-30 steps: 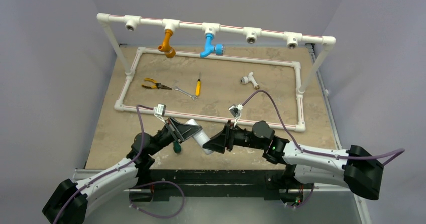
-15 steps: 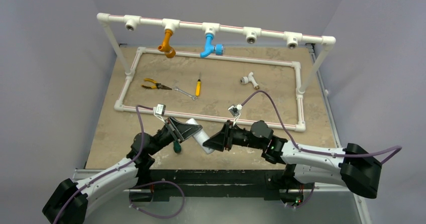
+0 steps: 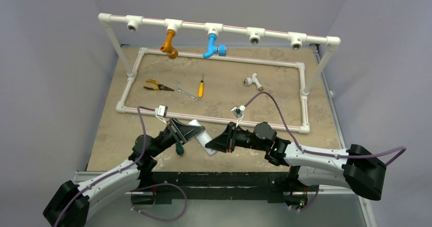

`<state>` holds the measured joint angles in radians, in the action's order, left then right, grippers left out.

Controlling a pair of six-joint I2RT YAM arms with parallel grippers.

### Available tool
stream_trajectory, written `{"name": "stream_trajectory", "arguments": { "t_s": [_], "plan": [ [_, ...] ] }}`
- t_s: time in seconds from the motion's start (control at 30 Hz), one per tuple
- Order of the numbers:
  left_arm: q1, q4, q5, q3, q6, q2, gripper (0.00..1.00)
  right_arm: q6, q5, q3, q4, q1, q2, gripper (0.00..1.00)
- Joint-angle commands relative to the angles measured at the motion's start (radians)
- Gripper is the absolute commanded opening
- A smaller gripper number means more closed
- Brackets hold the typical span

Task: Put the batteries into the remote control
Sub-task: Load the battery cover into the remote control.

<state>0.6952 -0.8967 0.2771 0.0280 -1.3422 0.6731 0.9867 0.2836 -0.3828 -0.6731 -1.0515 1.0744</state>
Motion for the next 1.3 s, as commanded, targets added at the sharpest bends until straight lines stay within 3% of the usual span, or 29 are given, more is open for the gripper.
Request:
{"name": "stream_trajectory", "arguments": {
  "t_s": [0.0, 0.13, 0.23, 0.6, 0.73, 0.8, 0.87, 0.93, 1.07, 1.27],
  "plan": [
    [0.001, -0.060, -0.012, 0.018, 0.010, 0.005, 0.00, -0.013, -0.003, -0.014, -0.025, 0.003, 0.002, 0.09],
    [0.001, -0.062, -0.013, 0.019, 0.011, 0.012, 0.00, -0.017, 0.003, -0.026, -0.011, 0.002, 0.012, 0.30],
    [0.000, -0.068, -0.015, 0.021, 0.010, 0.023, 0.00, -0.019, 0.014, -0.031, -0.014, 0.002, 0.021, 0.36],
    [0.002, -0.090, -0.005, 0.022, 0.010, 0.049, 0.00, -0.023, 0.004, -0.015, -0.020, 0.002, 0.005, 0.12],
    [0.001, -0.090, 0.004, 0.023, 0.010, 0.054, 0.23, -0.036, -0.019, -0.009, -0.007, 0.002, -0.019, 0.00],
    [0.001, -0.084, 0.018, 0.026, 0.013, 0.053, 0.39, -0.048, -0.040, -0.002, 0.009, 0.002, -0.039, 0.00],
    [0.001, -0.056, 0.031, 0.034, 0.018, 0.051, 0.48, -0.064, -0.064, -0.002, 0.040, 0.002, -0.065, 0.00],
    [0.001, -0.018, 0.045, 0.047, 0.024, 0.046, 0.71, -0.090, -0.089, -0.005, 0.072, 0.002, -0.098, 0.00],
    [0.000, 0.063, 0.083, 0.050, 0.031, 0.016, 1.00, -0.134, -0.176, -0.012, 0.186, 0.002, -0.182, 0.00],
    [0.000, 0.363, 0.103, 0.044, 0.074, -0.168, 1.00, -0.230, -0.468, -0.087, 0.595, 0.002, -0.307, 0.00]
  ]
}}
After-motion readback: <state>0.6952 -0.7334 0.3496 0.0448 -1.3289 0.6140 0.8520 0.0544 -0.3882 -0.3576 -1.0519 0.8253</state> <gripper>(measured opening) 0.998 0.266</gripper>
